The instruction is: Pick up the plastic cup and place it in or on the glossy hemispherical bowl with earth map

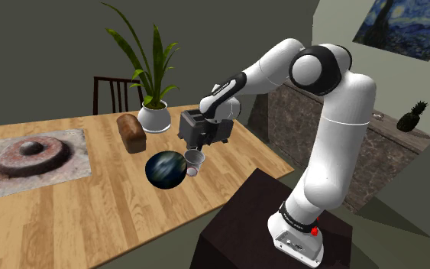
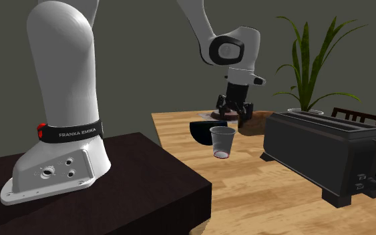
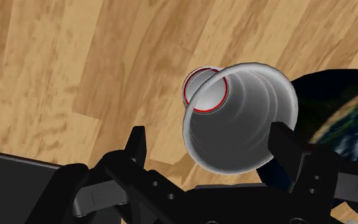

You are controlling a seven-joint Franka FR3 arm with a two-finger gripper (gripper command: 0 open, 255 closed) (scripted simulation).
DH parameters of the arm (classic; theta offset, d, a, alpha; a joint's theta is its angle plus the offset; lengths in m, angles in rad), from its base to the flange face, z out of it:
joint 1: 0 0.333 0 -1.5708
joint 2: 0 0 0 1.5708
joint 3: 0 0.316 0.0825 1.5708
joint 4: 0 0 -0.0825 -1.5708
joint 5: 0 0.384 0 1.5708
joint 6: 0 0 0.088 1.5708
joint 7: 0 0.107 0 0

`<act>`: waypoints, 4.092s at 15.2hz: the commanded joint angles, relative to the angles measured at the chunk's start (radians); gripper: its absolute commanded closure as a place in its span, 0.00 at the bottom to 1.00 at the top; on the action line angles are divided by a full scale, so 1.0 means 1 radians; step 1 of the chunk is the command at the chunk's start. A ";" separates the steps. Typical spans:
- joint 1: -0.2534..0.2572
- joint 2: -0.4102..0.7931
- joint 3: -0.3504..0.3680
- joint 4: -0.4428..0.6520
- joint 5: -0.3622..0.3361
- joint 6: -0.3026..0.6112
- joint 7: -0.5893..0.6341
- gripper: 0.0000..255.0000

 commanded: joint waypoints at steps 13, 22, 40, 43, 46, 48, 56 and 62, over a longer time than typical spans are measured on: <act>-0.040 0.202 0.067 0.083 0.118 0.105 -0.091 0.00; -0.040 0.201 0.067 0.083 0.118 0.104 -0.091 1.00; -0.004 0.042 0.013 0.056 0.026 -0.021 -0.006 1.00; 0.002 0.007 0.003 0.056 0.004 -0.052 0.013 1.00; 0.007 -0.026 -0.005 0.057 -0.017 -0.084 0.032 1.00; 0.009 -0.047 -0.010 0.059 -0.031 -0.106 0.044 1.00; 0.016 -0.127 -0.024 0.078 -0.080 -0.196 0.091 1.00; 0.018 -0.179 -0.030 0.101 -0.111 -0.266 0.121 1.00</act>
